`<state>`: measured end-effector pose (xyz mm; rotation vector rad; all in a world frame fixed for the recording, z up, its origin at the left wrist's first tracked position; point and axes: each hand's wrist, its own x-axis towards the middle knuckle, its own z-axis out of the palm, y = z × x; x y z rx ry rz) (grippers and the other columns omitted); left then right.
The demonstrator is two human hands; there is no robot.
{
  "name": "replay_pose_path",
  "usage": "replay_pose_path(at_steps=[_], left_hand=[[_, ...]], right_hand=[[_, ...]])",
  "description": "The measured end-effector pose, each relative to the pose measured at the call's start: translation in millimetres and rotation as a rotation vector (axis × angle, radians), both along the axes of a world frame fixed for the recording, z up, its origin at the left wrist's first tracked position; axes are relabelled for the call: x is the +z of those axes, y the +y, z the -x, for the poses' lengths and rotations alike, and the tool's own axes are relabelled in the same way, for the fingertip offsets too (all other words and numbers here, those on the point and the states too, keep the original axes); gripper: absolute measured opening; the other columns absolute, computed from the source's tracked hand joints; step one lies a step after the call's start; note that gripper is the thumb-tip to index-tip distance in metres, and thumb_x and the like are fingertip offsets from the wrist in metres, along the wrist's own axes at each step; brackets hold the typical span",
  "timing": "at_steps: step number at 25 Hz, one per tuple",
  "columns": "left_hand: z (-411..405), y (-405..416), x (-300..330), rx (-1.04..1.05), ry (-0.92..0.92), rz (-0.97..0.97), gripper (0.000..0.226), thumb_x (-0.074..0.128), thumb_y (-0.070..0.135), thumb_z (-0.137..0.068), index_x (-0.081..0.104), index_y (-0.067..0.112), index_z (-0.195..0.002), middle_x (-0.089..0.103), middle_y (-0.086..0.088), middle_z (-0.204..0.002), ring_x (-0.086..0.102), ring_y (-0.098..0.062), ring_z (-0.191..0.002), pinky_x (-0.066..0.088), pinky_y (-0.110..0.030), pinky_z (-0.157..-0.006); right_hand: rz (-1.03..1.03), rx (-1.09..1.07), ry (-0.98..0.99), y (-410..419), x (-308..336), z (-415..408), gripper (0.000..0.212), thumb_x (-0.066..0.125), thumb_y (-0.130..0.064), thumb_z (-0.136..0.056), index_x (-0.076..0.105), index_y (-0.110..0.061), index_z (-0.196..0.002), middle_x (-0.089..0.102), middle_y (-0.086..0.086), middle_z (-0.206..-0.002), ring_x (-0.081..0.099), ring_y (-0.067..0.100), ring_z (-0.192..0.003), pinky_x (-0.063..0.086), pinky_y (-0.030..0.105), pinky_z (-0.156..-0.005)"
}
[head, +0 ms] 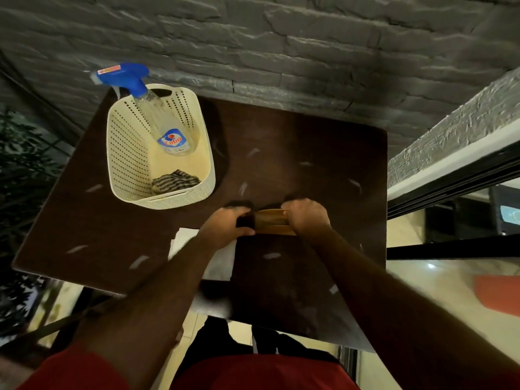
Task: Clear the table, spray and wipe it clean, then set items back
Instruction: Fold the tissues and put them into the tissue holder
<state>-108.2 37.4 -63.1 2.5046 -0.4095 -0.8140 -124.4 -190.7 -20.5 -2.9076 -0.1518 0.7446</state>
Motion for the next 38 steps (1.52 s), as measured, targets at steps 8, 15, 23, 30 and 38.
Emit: replay_pose_path(at_steps=[8,15,23,30,38], left_hand=[[14.3,59.7,4.9,-0.265,-0.076,-0.346,0.073,0.069,0.061,-0.072,0.047,0.033,-0.136,0.044,0.000,-0.144,0.038,-0.025,-0.133,0.027,-0.046,-0.107],[23.1,62.1,8.6,-0.305,0.006,-0.373,0.037,0.059,0.050,-0.085,0.058,0.028,-0.115,0.063,0.001,-0.115,0.057,-0.023,-0.112,0.036,-0.045,-0.101],[9.7,39.7,58.9,-0.328,0.086,-0.015,0.027,0.076,0.044,-0.069,0.056,0.029,-0.079,0.058,0.010,-0.076,0.058,-0.013,-0.076,0.040,-0.029,-0.064],[-17.4,9.7,94.2,-0.116,0.034,0.101,0.026,0.077,0.038,-0.076,0.068,0.024,-0.096,0.066,0.008,-0.085,0.063,-0.013,-0.080,0.049,-0.029,-0.069],[-19.6,-42.7,101.7,-0.119,-0.161,-0.027,0.010,0.066,0.033,-0.087,0.066,0.024,-0.091,0.064,0.004,-0.080,0.060,-0.017,-0.080,0.042,-0.029,-0.066]], right_hand=[[-0.112,-0.267,-0.129,8.4,35.7,6.0,0.036,0.055,-0.030,-0.090,0.058,-0.022,-0.125,0.058,0.006,-0.122,0.057,0.026,-0.111,0.054,0.041,-0.085],[-0.299,-0.237,-0.028,80.3,54.0,36.3,0.029,0.057,-0.025,-0.092,0.060,-0.022,-0.121,0.061,0.004,-0.118,0.063,0.021,-0.099,0.052,0.032,-0.075],[-0.339,-0.115,0.189,101.1,37.0,48.5,0.042,0.071,-0.029,-0.084,0.063,-0.013,-0.122,0.066,0.012,-0.120,0.061,0.029,-0.111,0.045,0.033,-0.089],[-0.510,-0.377,-0.052,7.1,73.8,28.5,0.021,0.069,-0.022,-0.086,0.071,-0.010,-0.103,0.072,0.011,-0.098,0.066,0.024,-0.091,0.053,0.043,-0.084],[-0.506,-0.469,-0.121,-34.9,47.5,27.1,0.012,0.066,-0.013,-0.087,0.070,-0.013,-0.099,0.065,-0.002,-0.087,0.066,0.020,-0.088,0.049,0.025,-0.069]])
